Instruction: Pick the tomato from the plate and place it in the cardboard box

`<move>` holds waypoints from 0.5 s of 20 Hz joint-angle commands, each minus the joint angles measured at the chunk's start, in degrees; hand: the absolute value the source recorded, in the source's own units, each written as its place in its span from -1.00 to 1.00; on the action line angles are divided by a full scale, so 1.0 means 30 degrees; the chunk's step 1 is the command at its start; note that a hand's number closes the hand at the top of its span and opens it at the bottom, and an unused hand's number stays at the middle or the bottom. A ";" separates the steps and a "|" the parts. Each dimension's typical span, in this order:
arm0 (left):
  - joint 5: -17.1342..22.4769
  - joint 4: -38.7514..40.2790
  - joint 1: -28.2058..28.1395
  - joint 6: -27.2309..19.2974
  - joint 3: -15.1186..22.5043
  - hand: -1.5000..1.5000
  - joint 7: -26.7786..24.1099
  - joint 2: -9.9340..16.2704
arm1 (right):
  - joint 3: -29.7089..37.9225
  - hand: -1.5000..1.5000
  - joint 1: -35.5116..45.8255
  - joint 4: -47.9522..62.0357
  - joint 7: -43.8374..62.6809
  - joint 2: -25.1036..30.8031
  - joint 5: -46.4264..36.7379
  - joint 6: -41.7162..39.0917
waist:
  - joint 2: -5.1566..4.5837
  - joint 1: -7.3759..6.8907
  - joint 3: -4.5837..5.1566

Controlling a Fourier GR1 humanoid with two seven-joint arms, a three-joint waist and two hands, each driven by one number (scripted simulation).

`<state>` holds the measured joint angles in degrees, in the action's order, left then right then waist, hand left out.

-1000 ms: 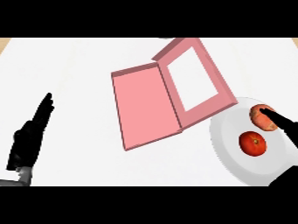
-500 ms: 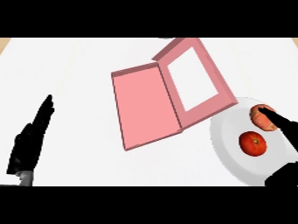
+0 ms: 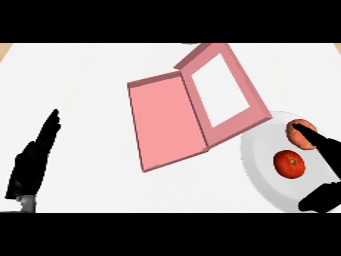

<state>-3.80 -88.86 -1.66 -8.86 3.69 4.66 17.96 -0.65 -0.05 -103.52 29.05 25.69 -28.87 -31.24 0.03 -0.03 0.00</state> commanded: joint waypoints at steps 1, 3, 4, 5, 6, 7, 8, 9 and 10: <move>-0.0733 -0.1798 -0.0727 -0.0086 0.0295 0.00 0.1206 -0.0592 | -0.0937 -1.00 -0.1271 -0.0805 -0.0390 -0.1133 -0.1426 0.0585 | 0.0016 0.0006 -0.0002; -0.0535 0.1325 0.0587 0.0497 -0.0885 0.00 -0.1144 -0.0738 | 0.0119 -1.00 -0.0370 0.0869 -0.1339 -0.0558 -0.1573 0.0107 | -0.0009 0.0032 0.0003; -0.0838 0.0767 0.0472 0.0510 -0.0782 0.00 -0.0609 -0.1034 | 0.0369 -1.00 0.0643 0.0138 0.0106 -0.1031 -0.1161 -0.0856 | -0.0003 0.0009 0.0004; -0.1212 -0.0845 -0.0186 0.0191 -0.0159 0.00 0.0590 -0.0986 | -0.0914 -1.00 0.0846 0.2386 -0.1363 -0.1524 -0.2584 0.0835 | -0.0008 -0.0067 -0.0004; -0.1023 -0.0345 -0.0381 0.0562 -0.0532 0.00 -0.0078 -0.1125 | -0.0276 -1.00 -0.0308 0.1515 -0.1999 -0.0972 -0.2294 0.0117 | 0.0000 -0.0004 0.0000; -0.1290 -0.1086 -0.0891 0.0280 -0.0233 0.00 0.0499 -0.1333 | -0.0287 -1.00 0.0661 0.2957 -0.2273 -0.1055 -0.2599 0.0416 | -0.0005 -0.0057 -0.0003; -0.0283 -0.0026 0.0255 0.1636 -0.1691 0.00 -0.0074 -0.0202 | -0.0697 -1.00 0.0570 0.2392 -0.1677 -0.1500 -0.2853 0.0356 | -0.0007 -0.0021 0.0001; -0.1052 0.0741 0.1074 0.0786 -0.1143 0.00 0.0231 -0.1319 | -0.0125 -1.00 0.0935 0.1911 -0.0840 -0.1355 -0.2504 -0.0663 | -0.0008 0.0018 0.0003; -0.1346 -0.0252 0.0579 0.0882 -0.0944 0.00 0.0937 -0.1349 | -0.0326 -1.00 0.0357 0.1336 -0.0994 -0.1748 -0.2328 -0.0891 | 0.0001 0.0015 0.0002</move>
<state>-6.51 -89.07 -0.93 -6.81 1.32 5.42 15.07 -1.60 1.21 -98.79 25.64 21.94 -35.32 -31.73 0.02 -0.05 0.00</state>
